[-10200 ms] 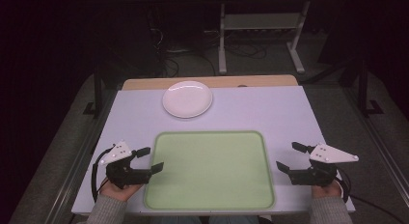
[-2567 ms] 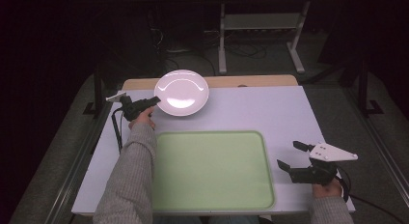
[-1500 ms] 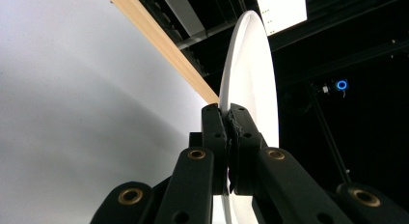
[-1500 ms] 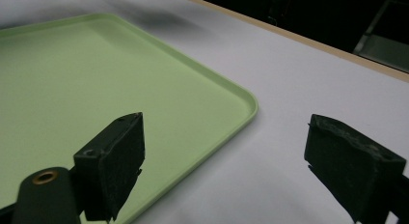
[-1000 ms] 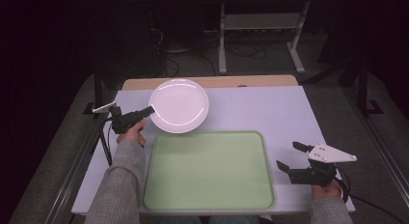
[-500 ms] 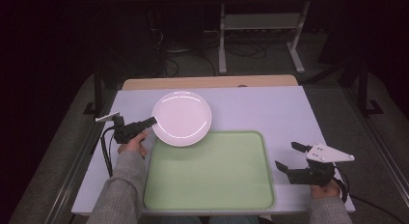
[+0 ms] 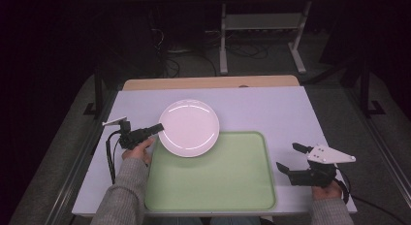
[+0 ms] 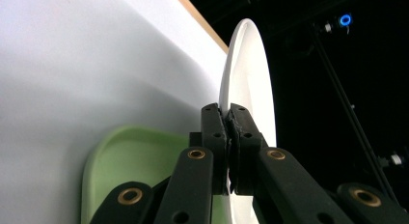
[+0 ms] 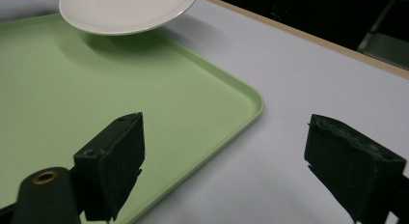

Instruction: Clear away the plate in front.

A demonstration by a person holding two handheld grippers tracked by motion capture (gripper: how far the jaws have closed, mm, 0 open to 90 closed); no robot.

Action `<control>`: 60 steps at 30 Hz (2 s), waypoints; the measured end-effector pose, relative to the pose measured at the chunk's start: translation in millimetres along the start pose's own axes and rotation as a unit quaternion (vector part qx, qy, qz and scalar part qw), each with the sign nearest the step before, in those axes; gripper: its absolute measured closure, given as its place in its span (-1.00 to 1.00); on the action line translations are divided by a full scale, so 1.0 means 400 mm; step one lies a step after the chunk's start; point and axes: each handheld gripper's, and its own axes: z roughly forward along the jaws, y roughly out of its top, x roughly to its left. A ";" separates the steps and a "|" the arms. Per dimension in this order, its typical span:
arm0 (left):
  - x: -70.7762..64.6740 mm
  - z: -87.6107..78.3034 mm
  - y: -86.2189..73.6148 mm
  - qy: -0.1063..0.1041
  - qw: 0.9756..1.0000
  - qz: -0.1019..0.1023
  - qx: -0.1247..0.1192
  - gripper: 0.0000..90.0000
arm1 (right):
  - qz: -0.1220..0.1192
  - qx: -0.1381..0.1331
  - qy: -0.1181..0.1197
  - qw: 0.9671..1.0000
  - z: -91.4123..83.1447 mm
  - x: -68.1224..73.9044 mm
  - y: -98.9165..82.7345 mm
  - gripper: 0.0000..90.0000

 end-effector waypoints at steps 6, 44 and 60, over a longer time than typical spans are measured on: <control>-0.006 0.007 -0.022 0.004 1.000 0.016 0.022 0.94 | -0.001 0.000 0.001 1.000 0.000 0.000 0.000 -0.70; -0.054 0.026 -0.156 0.003 0.992 0.045 0.116 0.95 | -0.004 0.002 -0.001 1.000 0.000 0.006 0.003 -0.70; -0.068 0.016 -0.168 0.039 0.990 0.074 0.117 0.91 | -0.007 0.003 0.000 1.000 -0.003 0.013 0.003 -0.70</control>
